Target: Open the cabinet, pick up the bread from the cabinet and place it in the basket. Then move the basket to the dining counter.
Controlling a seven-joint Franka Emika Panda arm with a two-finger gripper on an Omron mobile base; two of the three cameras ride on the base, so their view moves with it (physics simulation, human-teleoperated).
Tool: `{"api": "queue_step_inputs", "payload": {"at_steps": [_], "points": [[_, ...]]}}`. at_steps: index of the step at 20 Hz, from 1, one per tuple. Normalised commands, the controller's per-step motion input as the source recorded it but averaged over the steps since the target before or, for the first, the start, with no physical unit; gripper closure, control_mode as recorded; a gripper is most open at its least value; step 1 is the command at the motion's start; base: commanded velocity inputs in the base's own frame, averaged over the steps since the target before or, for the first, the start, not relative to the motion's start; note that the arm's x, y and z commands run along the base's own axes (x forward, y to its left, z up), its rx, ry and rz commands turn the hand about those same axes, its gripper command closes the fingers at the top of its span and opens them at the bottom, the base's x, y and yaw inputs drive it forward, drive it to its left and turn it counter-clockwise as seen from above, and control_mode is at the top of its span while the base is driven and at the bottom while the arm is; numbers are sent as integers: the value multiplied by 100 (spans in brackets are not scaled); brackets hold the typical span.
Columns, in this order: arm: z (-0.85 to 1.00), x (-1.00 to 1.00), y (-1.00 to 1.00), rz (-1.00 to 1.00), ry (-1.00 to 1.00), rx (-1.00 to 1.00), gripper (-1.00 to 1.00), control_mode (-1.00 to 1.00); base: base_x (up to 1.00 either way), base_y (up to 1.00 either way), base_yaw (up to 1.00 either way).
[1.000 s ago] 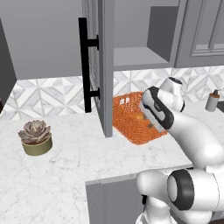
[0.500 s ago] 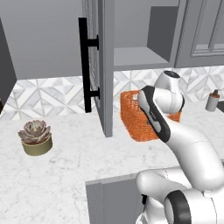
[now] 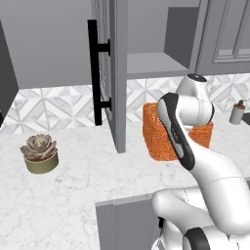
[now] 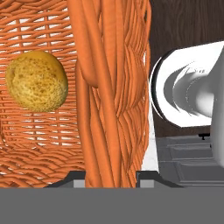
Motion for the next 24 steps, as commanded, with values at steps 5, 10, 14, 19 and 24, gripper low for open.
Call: {"api": "queue_step_inputs", "payload": {"at_steps": [5, 10, 14, 19, 24], "points": [[1, -10, 2, 2, -4, 0, 100, -100, 0, 0, 0], [-1, -3, 0, 11, -11, 0, 100, -100, 0, 0, 0], [0, 0, 1, 6, -2, 0, 100, -100, 0, 0, 0], [0, 0, 0, 0, 0, 0, 100, -100, 0, 0, 0], [0, -5, 0, 0, 0, 0, 100, -100, 0, 0, 0]]}}
